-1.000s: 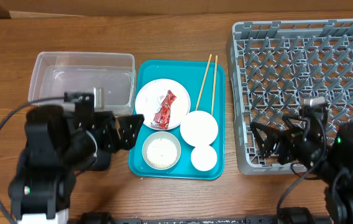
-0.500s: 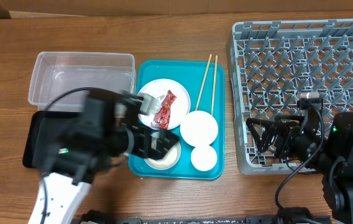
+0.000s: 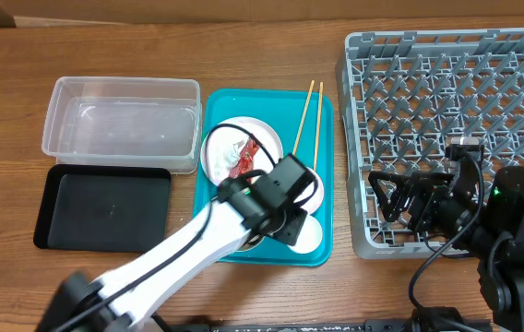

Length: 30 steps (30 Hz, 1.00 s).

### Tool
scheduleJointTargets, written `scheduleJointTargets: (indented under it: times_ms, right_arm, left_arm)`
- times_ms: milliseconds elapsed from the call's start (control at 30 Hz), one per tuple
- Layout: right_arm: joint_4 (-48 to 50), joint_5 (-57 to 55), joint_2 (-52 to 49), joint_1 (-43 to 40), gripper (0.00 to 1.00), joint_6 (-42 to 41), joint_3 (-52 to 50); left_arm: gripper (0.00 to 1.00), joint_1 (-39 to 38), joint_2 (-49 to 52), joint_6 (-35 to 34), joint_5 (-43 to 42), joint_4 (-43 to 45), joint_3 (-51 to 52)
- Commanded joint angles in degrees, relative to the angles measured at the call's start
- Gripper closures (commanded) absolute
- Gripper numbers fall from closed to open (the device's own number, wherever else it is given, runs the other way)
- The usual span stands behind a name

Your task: Sort waste into correct bins and load items into the dishwasher

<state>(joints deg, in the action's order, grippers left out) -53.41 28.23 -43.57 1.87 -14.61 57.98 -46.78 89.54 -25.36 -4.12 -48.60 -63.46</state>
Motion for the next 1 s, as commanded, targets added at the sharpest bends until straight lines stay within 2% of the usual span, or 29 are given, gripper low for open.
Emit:
scheduleJointTargets:
  times_ms: [0, 67, 100, 167, 300, 400, 500, 600, 667, 733, 833, 967]
  right_arm:
    - [0.1, -0.3, 0.3, -0.3, 0.0, -0.3, 1.7]
    - [0.1, -0.3, 0.3, -0.3, 0.0, -0.3, 1.7]
    - [0.1, -0.3, 0.3, -0.3, 0.0, -0.3, 1.7]
    - [0.1, -0.3, 0.3, -0.3, 0.0, -0.3, 1.7]
    - [0.1, -0.3, 0.3, -0.3, 0.0, -0.3, 1.7]
    - [0.1, 0.7, 0.3, -0.3, 0.0, -0.3, 1.7]
    - [0.2, 3.6, 0.2, -0.3, 0.01, -0.2, 1.7]
    - [0.4, 6.1, -0.7, -0.1, 0.08, -0.2, 1.7]
    - [1.4, 10.0, -1.7, 0.4, 0.11, -0.2, 1.7]
    - [3.9, 17.4, -3.0, 1.3, 0.12, 1.9, 1.7]
    - [9.6, 29.5, -5.5, 3.7, 0.12, 5.3, 1.7]
    - [16.7, 33.5, -9.3, 8.4, 0.05, 4.7, 1.7]
  left_arm:
    - [0.58, -0.1, 3.5, -1.5, -1.4, 0.6, -0.3]
    - [0.64, -0.1, 4.5, -1.5, -1.6, 0.9, -0.3]
    - [0.71, -0.1, 4.5, -1.5, -1.5, 1.0, -0.3]
    - [0.96, 0.5, 4.1, -1.5, -2.0, 0.2, -0.7]
    - [0.96, 4.4, 0.2, -1.3, -6.4, -5.6, -4.0]
    - [0.96, 11.3, -4.3, 3.4, -16.8, -8.5, -6.8]
    - [0.96, 21.1, -8.2, 8.7, -33.6, -7.5, -7.3]
    - [0.96, 31.9, -9.6, 14.8, -54.7, -6.2, -7.2]
    - [0.96, 36.8, -9.4, 20.5, -68.9, -6.2, -7.1]
    - [0.96, 39.6, -9.2, 24.1, -78.0, -7.5, -7.0]
    - [0.96, 40.4, -9.2, 26.1, -83.4, -8.2, -7.0]
    - [0.96, 39.3, -9.2, 26.7, -86.5, -8.2, -7.0]
